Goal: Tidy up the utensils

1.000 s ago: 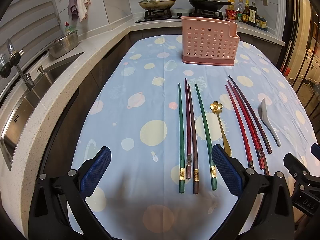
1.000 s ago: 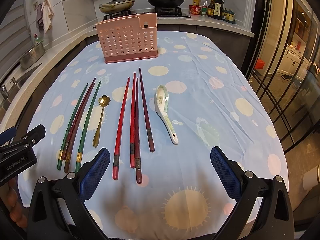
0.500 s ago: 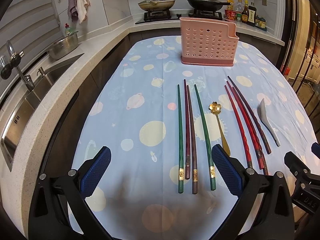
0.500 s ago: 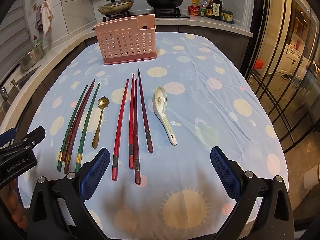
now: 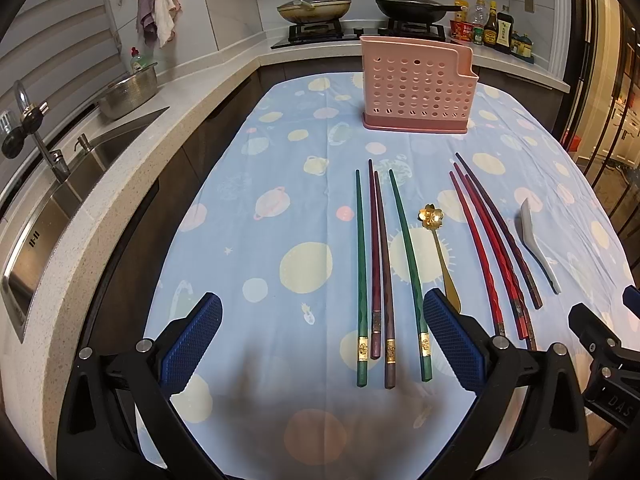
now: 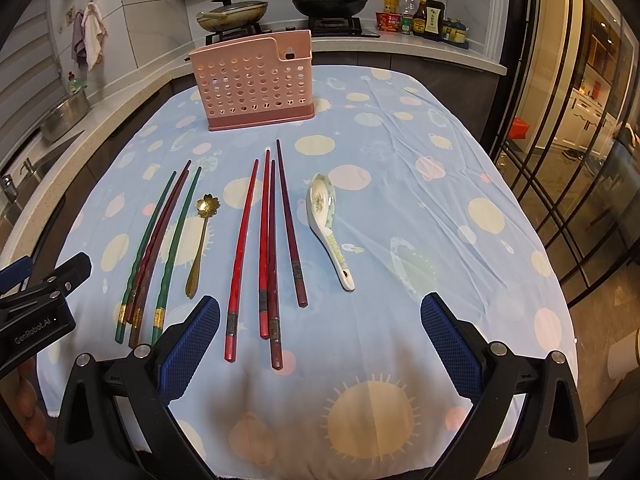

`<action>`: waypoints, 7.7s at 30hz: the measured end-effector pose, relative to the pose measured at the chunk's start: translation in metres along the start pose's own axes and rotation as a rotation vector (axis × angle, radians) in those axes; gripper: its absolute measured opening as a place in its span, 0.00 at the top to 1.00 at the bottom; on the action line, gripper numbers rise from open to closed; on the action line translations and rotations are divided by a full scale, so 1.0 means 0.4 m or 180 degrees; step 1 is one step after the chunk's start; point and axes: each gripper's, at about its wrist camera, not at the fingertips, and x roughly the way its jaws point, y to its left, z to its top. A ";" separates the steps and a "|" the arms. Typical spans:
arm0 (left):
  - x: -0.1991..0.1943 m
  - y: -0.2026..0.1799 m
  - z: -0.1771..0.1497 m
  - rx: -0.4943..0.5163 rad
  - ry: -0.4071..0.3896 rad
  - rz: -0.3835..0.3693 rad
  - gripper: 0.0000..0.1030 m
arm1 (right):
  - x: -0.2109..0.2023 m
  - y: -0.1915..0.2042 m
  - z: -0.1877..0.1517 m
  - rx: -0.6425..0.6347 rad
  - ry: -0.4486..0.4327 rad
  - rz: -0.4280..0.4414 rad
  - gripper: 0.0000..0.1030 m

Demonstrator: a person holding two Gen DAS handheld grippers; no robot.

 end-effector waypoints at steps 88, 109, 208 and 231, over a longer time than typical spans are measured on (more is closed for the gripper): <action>0.072 0.028 -0.043 -0.0143 0.0279 -0.0373 0.11 | 0.063 -0.060 0.021 0.0083 -0.0047 -0.0030 0.19; 0.172 0.039 -0.067 -0.0126 0.0552 -0.0645 0.49 | 0.243 -0.060 0.068 0.0130 0.0250 0.0225 0.65; -0.065 0.028 0.322 -0.0050 -0.0620 -0.0886 0.93 | 0.008 -0.050 0.306 -0.0015 -0.0486 0.0559 0.94; -0.122 0.002 0.842 -0.0183 -0.1700 -0.0920 0.94 | 0.162 0.033 0.761 0.0152 -0.0718 0.1128 0.94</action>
